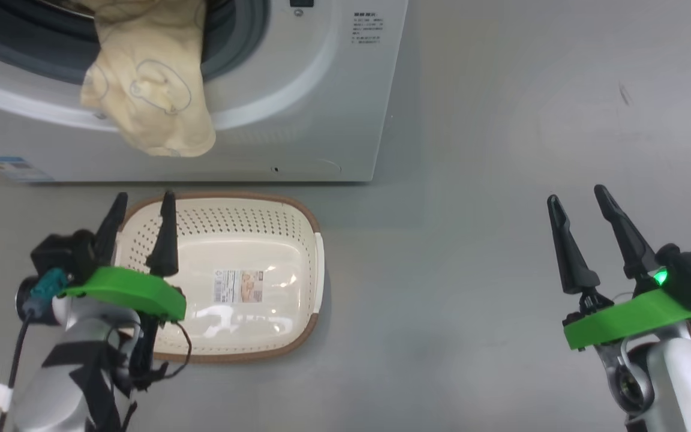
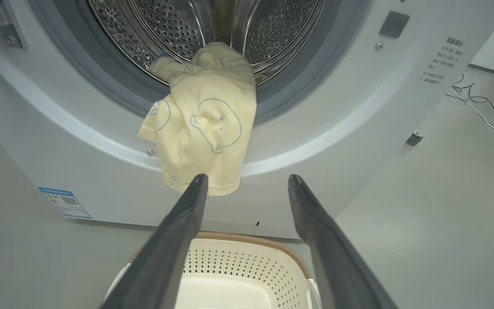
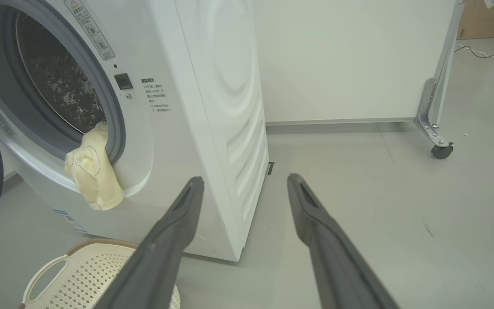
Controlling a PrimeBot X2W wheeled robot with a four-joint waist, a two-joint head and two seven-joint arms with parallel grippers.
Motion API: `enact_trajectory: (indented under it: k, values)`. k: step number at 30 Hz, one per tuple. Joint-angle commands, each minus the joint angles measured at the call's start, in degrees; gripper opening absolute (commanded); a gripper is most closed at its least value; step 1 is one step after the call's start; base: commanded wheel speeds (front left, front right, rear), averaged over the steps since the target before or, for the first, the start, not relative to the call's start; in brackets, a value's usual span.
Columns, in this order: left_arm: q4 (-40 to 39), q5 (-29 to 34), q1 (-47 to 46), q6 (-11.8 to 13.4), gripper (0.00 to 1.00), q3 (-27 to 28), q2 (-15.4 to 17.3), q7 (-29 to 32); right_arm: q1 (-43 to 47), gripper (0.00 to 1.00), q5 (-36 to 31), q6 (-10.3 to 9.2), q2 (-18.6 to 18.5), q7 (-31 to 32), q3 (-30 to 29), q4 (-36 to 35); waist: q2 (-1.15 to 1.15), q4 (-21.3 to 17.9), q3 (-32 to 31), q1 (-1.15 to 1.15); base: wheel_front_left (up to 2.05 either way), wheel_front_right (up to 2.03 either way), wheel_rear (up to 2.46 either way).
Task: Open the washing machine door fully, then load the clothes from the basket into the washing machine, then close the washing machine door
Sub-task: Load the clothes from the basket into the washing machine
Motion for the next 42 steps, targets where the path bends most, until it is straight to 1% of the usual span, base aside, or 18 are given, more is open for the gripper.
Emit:
enact_trajectory:
  k: [1, 8, 13, 14, 16, 19, 25, 35, 39, 40, 41, 42]
  values:
    - [0.0, -0.4, -4.3, -0.3, 1.0, 2.9, 1.5, 0.1, -2.4, 1.0, -0.5, -0.15, -1.2, -0.4, 0.9, -2.3, 0.0, -1.6, 4.7, -0.02, 0.0, 0.0, 0.0]
    - [6.6, -0.4, -14.4, -1.1, 1.0, 3.9, 2.8, 0.9, -4.9, 1.0, -0.6, -0.15, -1.1, -0.4, 1.2, -3.3, 0.0, -4.0, 11.9, -0.02, 0.0, 0.0, 0.0]
    - [11.8, -0.1, -21.4, -1.9, 1.0, 3.9, 3.8, 1.3, -6.0, 1.0, -0.7, -0.15, -1.0, -0.4, 0.6, -4.3, 0.0, -5.3, 15.8, -0.02, 0.0, 0.0, 0.0]
    - [14.2, 0.0, -23.8, -1.8, 1.0, 4.1, 4.2, 1.6, -6.2, 1.0, -0.7, -0.15, -1.0, -0.4, 0.5, -4.5, 0.0, -5.7, 16.9, -0.02, 0.0, 0.0, 0.0]
    - [16.8, -0.4, -26.0, -0.7, 1.0, 4.9, 4.3, 2.0, -6.4, 1.0, -0.7, -0.15, -0.9, -0.4, 0.6, -4.6, 0.0, -6.1, 18.0, -0.02, 0.0, 0.0, 0.0]
    - [20.0, -0.8, -29.0, 0.4, 1.0, 5.8, 4.5, 2.0, -6.9, 1.0, -0.7, -0.15, -0.9, -0.4, 0.9, -4.8, 0.0, -6.7, 19.1, -0.02, 0.0, 0.0, 0.0]
    - [26.3, -1.8, -34.3, 1.7, 1.0, 7.7, 5.5, 1.0, -7.9, 1.0, -0.7, -0.15, -0.3, -0.4, 1.9, -4.8, 0.0, -8.1, 20.9, -0.02, 0.0, 0.0, 0.0]
    - [32.5, -1.3, -39.7, 1.8, 1.0, 7.3, 6.2, 0.1, -8.6, 1.0, -0.9, -0.15, 0.0, -0.4, 2.8, -4.9, 0.0, -9.2, 22.0, -0.02, 0.0, 0.0, 0.0]
    - [34.5, -1.3, -41.8, 1.4, 1.0, 7.2, 6.2, -0.2, -8.8, 1.0, -1.0, -0.15, 0.2, -0.4, 3.1, -4.9, 0.0, -9.6, 22.4, -0.02, 0.0, 0.0, 0.0]
    - [34.8, -1.4, -42.2, 1.2, 0.89, 7.3, 6.2, -0.4, -8.9, 1.0, -0.9, -0.15, 0.2, -0.4, 3.2, -4.8, 0.0, -9.6, 22.4, -0.02, 0.0, 0.0, 0.0]
    - [35.2, -1.4, -42.5, 1.1, 0.35, 7.3, 6.1, -0.5, -8.9, 1.0, -0.9, -0.15, 0.2, -0.4, 3.2, -4.8, 0.0, -9.6, 22.4, -0.02, 0.0, 0.0, 0.0]
    - [35.5, -1.4, -42.7, 0.9, 0.0, 7.2, 6.1, -0.6, -8.9, 1.0, -0.9, -0.15, 0.3, -0.4, 3.2, -4.7, 0.0, -9.6, 22.5, -0.02, 0.0, 0.0, 0.0]
